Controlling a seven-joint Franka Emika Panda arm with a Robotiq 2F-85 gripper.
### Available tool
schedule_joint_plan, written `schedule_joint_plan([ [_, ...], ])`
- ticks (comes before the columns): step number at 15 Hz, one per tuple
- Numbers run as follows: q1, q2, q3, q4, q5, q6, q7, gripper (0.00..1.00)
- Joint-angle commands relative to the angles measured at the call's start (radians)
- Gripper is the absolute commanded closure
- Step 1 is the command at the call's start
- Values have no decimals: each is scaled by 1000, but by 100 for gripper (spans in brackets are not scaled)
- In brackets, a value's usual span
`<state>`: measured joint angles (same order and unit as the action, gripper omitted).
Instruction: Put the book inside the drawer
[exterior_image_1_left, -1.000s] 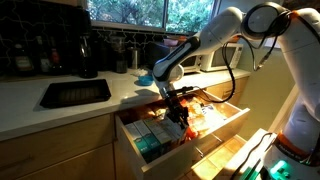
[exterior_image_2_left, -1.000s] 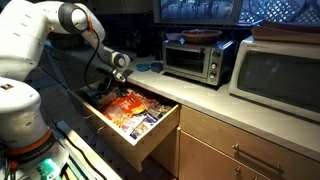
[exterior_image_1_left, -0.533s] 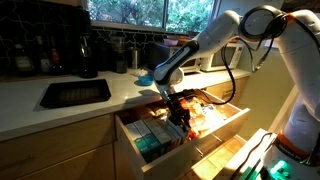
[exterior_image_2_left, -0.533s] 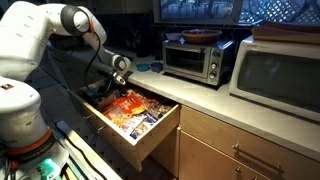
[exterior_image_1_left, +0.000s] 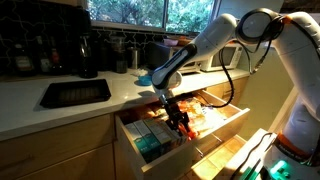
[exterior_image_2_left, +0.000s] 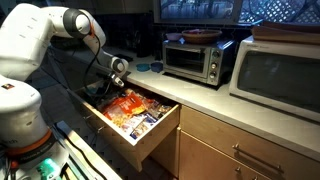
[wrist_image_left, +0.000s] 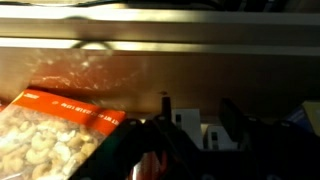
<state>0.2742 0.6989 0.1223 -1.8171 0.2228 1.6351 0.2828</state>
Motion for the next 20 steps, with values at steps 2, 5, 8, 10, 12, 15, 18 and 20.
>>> schedule_joint_plan([
  [2,-4,-48,0,-31,4,37,7,7],
  [5,-13,-117,5,-67,12,82,-11,0],
  [8,-25,-244,12,-159,27,196,-42,0],
  [10,-26,-341,12,-238,14,281,-54,0],
  [12,-28,-452,20,-331,5,368,-77,0],
  [15,-16,-615,29,-446,-42,471,-68,0],
  [18,-15,-780,49,-539,-114,532,-12,0],
  [20,-23,-884,67,-582,-177,543,49,0],
])
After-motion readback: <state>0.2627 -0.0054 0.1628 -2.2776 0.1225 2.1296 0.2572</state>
